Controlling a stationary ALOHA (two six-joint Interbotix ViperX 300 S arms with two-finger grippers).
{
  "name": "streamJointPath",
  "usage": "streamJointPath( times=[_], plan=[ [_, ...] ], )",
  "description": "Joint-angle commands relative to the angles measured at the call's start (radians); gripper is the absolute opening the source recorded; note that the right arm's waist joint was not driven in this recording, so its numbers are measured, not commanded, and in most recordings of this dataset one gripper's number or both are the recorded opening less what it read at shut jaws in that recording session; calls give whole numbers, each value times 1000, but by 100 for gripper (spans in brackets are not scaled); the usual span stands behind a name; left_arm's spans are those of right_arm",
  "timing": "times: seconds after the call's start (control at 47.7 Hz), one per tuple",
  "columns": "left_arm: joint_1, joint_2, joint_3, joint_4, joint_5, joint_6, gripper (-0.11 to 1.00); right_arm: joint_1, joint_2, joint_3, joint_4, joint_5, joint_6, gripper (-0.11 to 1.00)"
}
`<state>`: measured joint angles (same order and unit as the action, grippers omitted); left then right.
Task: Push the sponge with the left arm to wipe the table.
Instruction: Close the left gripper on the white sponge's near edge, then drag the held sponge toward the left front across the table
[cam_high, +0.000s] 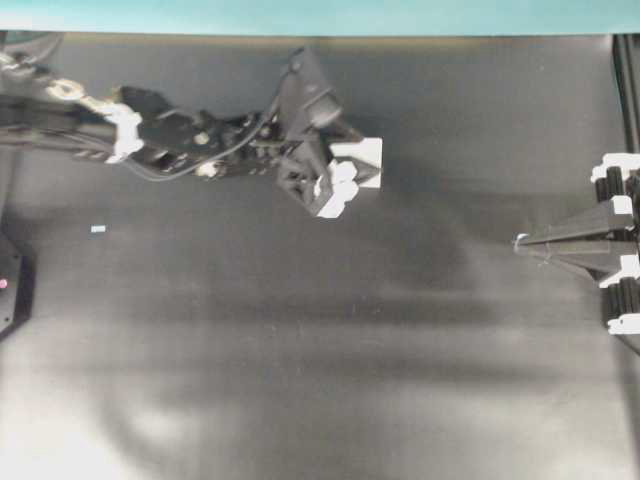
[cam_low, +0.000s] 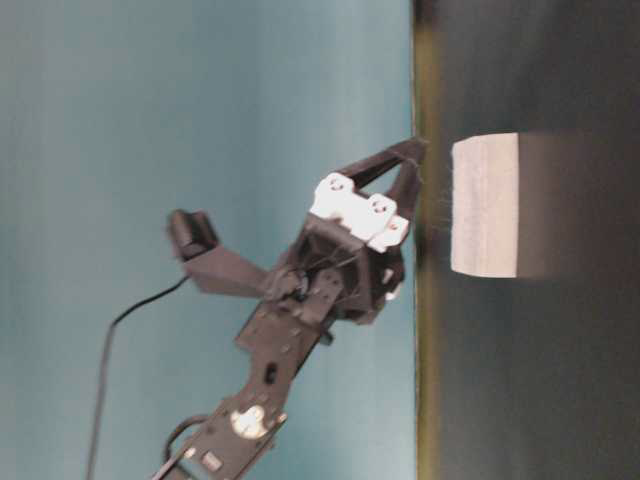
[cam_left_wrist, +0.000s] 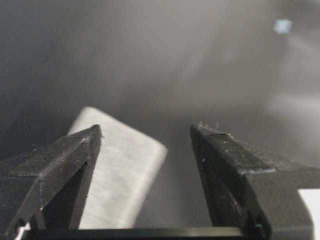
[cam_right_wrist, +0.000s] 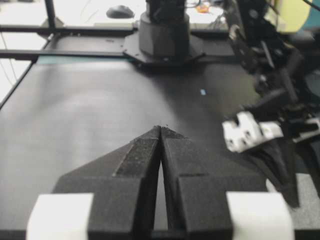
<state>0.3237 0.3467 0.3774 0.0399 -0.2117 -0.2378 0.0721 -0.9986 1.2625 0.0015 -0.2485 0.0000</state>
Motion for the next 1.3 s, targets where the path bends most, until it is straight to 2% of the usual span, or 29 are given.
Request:
streamJointPath(
  times=[0.0, 0.567, 0.734, 0.965, 1.133, 1.28],
  plan=[
    [17, 18, -29, 5, -3, 5, 68, 0, 5, -5, 2, -5, 8, -1],
    [35, 67, -14, 5, -8, 2, 65, 0, 5, 9, 2, -5, 5, -1],
    [32, 60, 20, 3, -11, -5, 53, 0, 5, 12, 0, -8, 8, -1],
    [11, 25, 72, 5, -18, -5, 27, 0, 6, 14, 2, -8, 8, -1],
    [-9, -12, 121, 5, -18, -6, 18, 0, 5, 14, 2, -6, 8, -1],
    [-32, -44, 167, 5, -18, -21, 17, 0, 2, 14, 0, -5, 8, -1]
  ],
)
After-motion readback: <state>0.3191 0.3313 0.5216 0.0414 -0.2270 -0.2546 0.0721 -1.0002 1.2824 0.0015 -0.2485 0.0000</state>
